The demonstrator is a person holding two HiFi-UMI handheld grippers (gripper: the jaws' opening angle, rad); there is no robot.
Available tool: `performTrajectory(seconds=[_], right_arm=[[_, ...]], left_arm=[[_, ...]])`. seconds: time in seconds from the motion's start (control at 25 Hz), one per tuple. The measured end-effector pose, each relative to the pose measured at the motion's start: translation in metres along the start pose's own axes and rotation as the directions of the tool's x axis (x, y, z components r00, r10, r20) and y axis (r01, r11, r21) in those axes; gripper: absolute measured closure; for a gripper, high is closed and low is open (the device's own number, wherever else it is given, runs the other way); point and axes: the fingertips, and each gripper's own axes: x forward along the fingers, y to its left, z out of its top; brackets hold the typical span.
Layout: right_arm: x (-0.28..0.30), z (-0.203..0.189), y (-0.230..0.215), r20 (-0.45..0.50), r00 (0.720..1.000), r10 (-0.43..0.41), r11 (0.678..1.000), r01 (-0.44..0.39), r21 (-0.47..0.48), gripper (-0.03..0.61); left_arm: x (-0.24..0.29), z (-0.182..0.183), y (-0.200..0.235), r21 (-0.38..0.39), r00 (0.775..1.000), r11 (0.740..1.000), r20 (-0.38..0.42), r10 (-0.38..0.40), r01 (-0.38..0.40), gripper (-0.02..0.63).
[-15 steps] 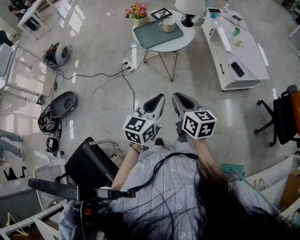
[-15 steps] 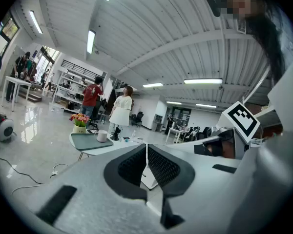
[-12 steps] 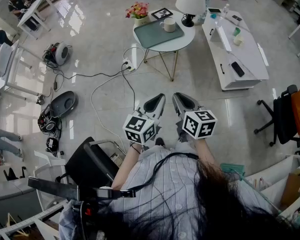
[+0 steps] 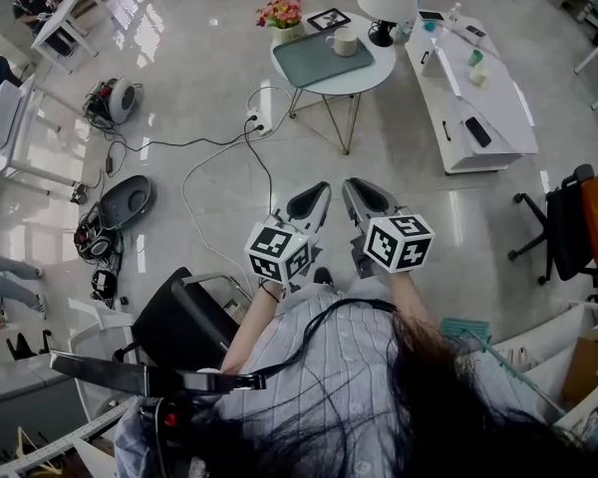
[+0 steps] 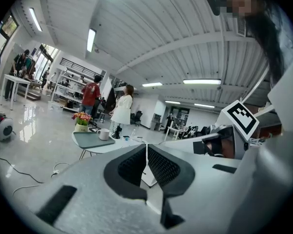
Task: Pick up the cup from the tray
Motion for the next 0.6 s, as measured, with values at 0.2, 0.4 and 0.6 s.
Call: performTrajectory(seconds=[0.2,0.4,0.6], right_arm=[[0.004,-0.011,0.004,-0.021,1.000,-0.016,1.000,0.016,0.016,0.523],[0.014,-0.014,0.002,-0.033,0.999,-0.025,0.999,0.026,0.021,0.523],[0.026,-0.012,-0.009,-0.046,0.999,-0.019,1.000,0.020,0.013,0.523]], left_arm=[[-0.008,-0.007,0.006,-0.014,1.000,1.000,-0.014,-0.004,0.004,0.600],[-0.010,-0.005,0.016,-0.019,1.000,1.000,-0.007,-0.006,0.005,0.600],[-0.001,-0.005,0.030,-0.032,1.000,0.999,-0.003,0.006,-0.006,0.600]])
